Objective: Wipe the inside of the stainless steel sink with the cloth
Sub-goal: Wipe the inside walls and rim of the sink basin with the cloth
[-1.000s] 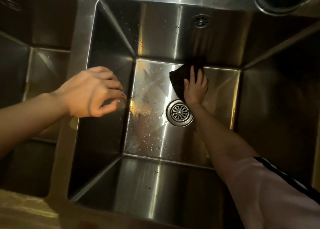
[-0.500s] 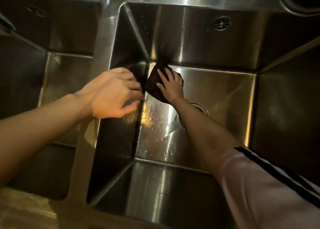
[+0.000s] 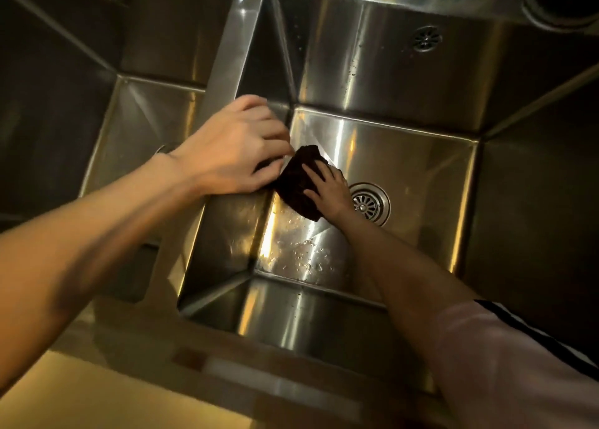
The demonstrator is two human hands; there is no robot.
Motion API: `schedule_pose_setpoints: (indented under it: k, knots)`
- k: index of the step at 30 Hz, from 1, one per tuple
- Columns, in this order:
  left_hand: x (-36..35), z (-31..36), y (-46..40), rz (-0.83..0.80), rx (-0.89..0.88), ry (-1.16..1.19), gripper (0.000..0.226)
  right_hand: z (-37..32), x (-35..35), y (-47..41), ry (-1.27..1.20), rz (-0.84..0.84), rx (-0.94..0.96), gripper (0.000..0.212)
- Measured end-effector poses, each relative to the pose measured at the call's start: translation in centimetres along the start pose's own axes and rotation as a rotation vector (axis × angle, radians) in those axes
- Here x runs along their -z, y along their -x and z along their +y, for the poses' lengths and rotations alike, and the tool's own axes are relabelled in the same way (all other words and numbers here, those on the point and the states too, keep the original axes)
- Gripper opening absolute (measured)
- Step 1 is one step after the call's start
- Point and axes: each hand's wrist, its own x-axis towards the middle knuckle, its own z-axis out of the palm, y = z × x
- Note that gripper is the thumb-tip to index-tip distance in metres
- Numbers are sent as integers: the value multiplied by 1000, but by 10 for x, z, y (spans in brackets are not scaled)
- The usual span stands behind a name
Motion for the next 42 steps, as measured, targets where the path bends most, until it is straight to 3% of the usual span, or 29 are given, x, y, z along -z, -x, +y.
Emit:
schedule_pose_setpoints:
  k: [4,11,19,27,33,42]
  knots:
    - [7,52,28,50,138,84,37,-2,6,0,4,-50,11,59]
    - [-16,147,81,80,523,173,38,2,-5,33,84,-113,199,58]
    - [-32,183,102,82,696,155,39,0,-11,31,236,-116,234,78]
    - [-40,185,105,140,728,207,38,3,-10,21,428,-98,348,85]
    - [-43,187,107,196,705,238,34,-9,-8,-3,367,-111,312,84]
    - [-47,189,106,235,626,201,39,-4,-17,42,393,-115,385,76]
